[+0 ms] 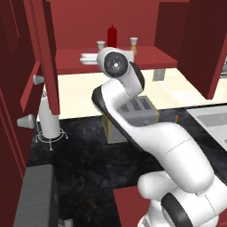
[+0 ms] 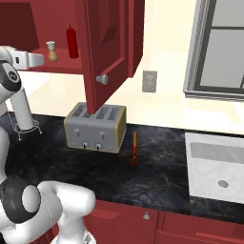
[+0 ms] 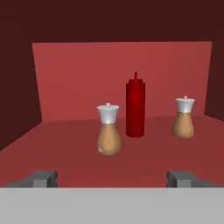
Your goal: There are various items on the counter. Only move the condiments/shakers into the cabinet.
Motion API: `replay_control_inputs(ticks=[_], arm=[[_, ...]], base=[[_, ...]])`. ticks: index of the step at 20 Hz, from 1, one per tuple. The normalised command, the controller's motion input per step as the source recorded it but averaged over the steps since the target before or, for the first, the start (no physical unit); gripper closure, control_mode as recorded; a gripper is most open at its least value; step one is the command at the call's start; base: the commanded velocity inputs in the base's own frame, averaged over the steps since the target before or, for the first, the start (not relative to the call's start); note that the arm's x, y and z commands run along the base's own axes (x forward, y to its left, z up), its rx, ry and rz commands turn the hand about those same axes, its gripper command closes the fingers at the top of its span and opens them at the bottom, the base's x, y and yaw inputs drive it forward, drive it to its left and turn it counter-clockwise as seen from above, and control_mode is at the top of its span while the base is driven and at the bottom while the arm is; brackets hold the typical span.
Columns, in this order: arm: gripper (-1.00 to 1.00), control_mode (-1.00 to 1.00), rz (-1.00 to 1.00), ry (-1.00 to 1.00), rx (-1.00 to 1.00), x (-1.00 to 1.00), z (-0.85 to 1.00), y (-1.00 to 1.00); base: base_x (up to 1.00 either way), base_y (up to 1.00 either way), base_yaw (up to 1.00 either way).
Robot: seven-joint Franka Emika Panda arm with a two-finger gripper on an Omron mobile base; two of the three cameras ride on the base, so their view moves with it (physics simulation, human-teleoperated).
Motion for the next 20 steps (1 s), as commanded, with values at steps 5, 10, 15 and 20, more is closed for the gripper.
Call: replay_control_inputs(ticks=[5,10,15,20], arm=[[-1.00,-1.00,-0.06,-0.04,0.01,-1.00,-0.18,-0.11],[-1.00,-1.00,-0.13,0.01,0.01,-1.00,-0.74,-0.71],[-1.00,-1.00,-0.18,0.09,0.00,-1.00,-1.00,-0.93],[-1.00,-1.00,-0.22,0.08,0.06,-1.00,-0.80,-0.88]], base=[[0.00,0.00,0.00],[0.00,0.00,0.00],[0.00,0.00,0.00],[0.00,0.00,0.00]])
